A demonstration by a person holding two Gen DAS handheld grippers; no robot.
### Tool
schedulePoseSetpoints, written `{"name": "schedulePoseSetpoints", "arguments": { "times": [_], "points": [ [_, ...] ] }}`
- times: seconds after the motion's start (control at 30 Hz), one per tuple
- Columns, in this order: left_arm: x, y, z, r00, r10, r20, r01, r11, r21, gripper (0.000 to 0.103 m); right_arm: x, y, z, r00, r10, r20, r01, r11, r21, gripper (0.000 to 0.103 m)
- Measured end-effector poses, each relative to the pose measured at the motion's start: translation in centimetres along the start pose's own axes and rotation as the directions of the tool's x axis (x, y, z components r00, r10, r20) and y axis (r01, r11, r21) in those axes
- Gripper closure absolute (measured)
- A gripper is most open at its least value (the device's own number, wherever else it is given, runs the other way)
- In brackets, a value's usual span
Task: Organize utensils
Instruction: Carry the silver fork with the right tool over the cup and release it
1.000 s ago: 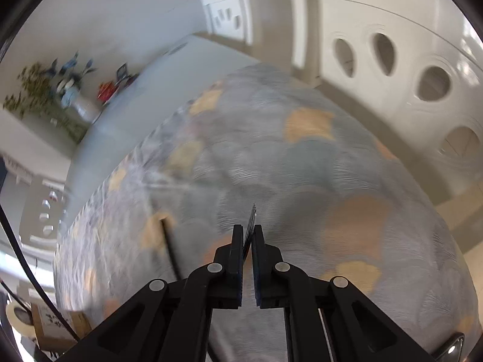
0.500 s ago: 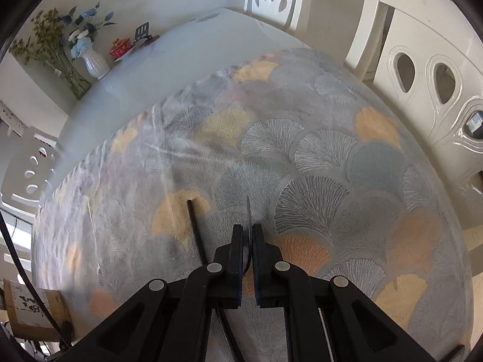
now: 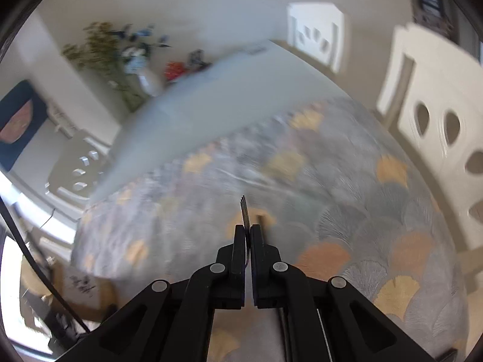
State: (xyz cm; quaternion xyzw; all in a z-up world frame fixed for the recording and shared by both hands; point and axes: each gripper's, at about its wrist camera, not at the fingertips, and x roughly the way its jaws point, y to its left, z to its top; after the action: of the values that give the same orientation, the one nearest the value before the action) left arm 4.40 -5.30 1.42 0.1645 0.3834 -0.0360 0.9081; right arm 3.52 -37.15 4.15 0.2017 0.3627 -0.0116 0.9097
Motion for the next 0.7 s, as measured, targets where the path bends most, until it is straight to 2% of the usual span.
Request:
{"name": "schedulePoseSetpoints", "arguments": {
  "times": [0.23,0.43,0.5,0.7],
  "points": [
    [0.0,0.0,0.0,1.000,0.000,0.000,0.000,1.000,0.000,0.000,-3.7,4.4,0.8,0.995,0.046,0.086,-0.035,0.992,-0.118,0.100],
    [0.0,0.0,0.0,1.000,0.000,0.000,0.000,1.000,0.000,0.000,-7.0,7.5,2.5,0.983,0.114,0.145,-0.089,0.982,-0.164,0.100],
    [0.0,0.0,0.0,1.000,0.000,0.000,0.000,1.000,0.000,0.000,-7.8,8.9,3.2,0.982,0.115,0.151,-0.086,0.978,-0.189,0.100],
    [0.0,0.0,0.1,1.000,0.000,0.000,0.000,1.000,0.000,0.000,-11.1,13.3,5.1,0.951,0.238,0.198,-0.186,0.951,-0.248,0.100]
  ]
}}
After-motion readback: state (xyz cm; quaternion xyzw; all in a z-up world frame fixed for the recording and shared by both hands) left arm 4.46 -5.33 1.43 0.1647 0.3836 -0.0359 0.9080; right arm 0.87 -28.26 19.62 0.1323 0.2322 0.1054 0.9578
